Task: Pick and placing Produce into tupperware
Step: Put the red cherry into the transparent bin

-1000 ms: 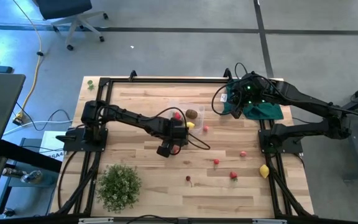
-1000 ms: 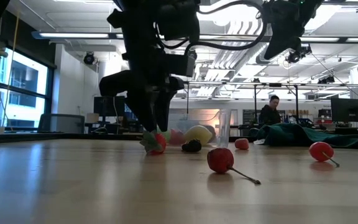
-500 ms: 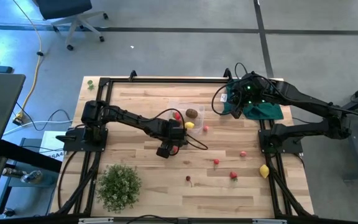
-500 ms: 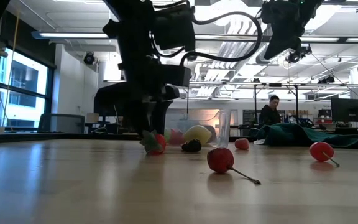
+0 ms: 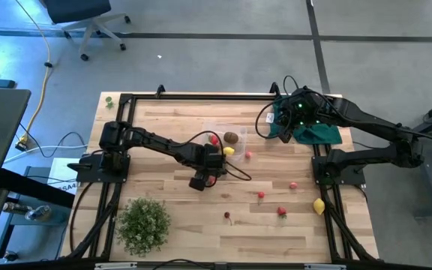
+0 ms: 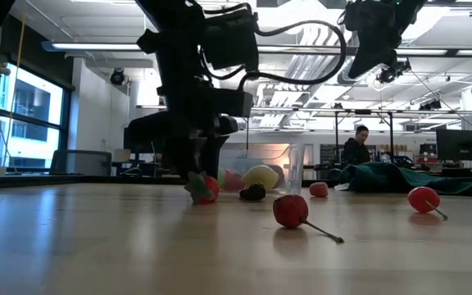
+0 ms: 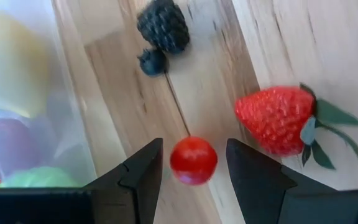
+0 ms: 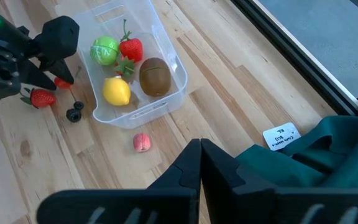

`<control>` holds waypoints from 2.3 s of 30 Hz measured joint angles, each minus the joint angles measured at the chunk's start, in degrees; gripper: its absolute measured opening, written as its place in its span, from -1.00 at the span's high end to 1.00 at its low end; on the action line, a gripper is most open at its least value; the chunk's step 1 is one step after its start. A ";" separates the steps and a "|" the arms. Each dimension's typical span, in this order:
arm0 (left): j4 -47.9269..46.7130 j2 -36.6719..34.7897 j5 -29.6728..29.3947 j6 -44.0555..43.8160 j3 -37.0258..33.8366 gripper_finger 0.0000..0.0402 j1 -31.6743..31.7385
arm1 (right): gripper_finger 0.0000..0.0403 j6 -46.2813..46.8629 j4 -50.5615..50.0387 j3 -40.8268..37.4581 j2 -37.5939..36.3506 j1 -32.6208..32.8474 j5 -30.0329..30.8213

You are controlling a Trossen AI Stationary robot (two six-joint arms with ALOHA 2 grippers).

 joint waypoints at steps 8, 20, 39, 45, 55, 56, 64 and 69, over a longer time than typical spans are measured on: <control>-0.64 -0.01 0.42 -0.04 0.03 0.18 0.00 | 1.00 0.00 -0.01 0.00 0.02 0.01 -0.01; -0.17 -0.01 0.44 -1.79 0.03 0.18 0.00 | 1.00 0.00 0.00 0.00 0.00 0.00 -0.01; -0.87 -0.02 1.14 -1.78 0.05 0.18 0.02 | 1.00 0.00 0.01 0.00 0.00 0.01 -0.01; -0.94 -0.03 1.11 -1.79 0.05 0.18 0.02 | 1.00 0.00 0.00 0.00 0.01 0.01 0.00; -0.57 -0.03 1.09 -2.84 0.08 0.43 0.07 | 1.00 0.00 0.00 0.00 0.00 0.00 0.00; -0.57 -0.03 1.09 -2.93 0.10 0.46 0.07 | 1.00 0.00 0.01 0.00 0.00 0.00 -0.01; -0.58 -0.07 0.85 -3.50 0.10 0.50 0.07 | 1.00 0.00 0.00 0.00 0.00 0.02 -0.01; -0.73 -0.07 0.58 -3.69 0.10 0.48 0.07 | 1.00 0.00 -0.01 0.00 0.00 0.01 -0.01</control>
